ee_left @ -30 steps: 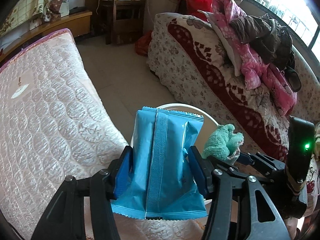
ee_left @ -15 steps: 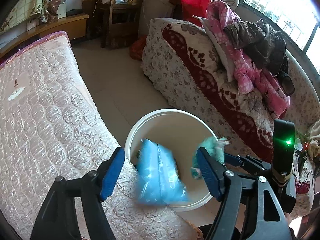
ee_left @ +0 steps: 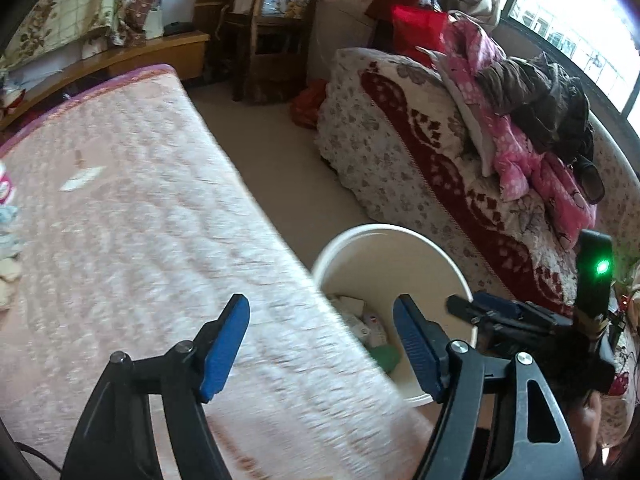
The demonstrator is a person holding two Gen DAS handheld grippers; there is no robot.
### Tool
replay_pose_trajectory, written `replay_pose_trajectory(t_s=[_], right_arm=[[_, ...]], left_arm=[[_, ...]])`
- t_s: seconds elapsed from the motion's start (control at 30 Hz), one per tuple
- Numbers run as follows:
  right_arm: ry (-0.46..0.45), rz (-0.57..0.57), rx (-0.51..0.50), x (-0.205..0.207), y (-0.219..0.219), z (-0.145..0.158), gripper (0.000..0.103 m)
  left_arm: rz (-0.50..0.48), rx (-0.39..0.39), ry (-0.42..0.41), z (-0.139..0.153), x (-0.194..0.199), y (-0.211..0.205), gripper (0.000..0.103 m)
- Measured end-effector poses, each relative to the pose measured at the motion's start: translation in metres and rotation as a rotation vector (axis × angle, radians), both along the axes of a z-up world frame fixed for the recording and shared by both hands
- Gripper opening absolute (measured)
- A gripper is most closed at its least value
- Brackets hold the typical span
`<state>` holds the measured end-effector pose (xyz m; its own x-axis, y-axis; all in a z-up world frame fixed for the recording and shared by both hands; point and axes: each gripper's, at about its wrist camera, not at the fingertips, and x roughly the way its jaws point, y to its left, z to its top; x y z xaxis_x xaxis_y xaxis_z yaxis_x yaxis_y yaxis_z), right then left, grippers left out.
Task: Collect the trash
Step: 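Open both grippers to drop the pack and towel into the bucket, then move both open grippers back over the bed toward the remaining trash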
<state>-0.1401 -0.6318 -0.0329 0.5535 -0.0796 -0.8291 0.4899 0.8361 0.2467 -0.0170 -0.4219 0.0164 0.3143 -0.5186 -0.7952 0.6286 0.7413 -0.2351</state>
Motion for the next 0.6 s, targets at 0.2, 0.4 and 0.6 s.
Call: replay_pose_trajectory(t_s=[0.2, 0.4, 0.6], right_arm=[[-0.042, 0.035, 0.009, 0.007, 0.015, 0.02, 0.063], [-0.081, 0.084, 0.021, 0.017, 0.04, 0.046, 0.063], [-0.092, 0.149, -0.03, 0.032, 0.075, 0.071, 0.063]], left_arm=[[0.091, 0.014, -0.05, 0.014, 0.014, 0.062, 0.075], [0.19, 0.002, -0.055, 0.022, 0.024, 0.129, 0.075], [0.261, 0.008, -0.065, 0.026, 0.022, 0.18, 0.075]])
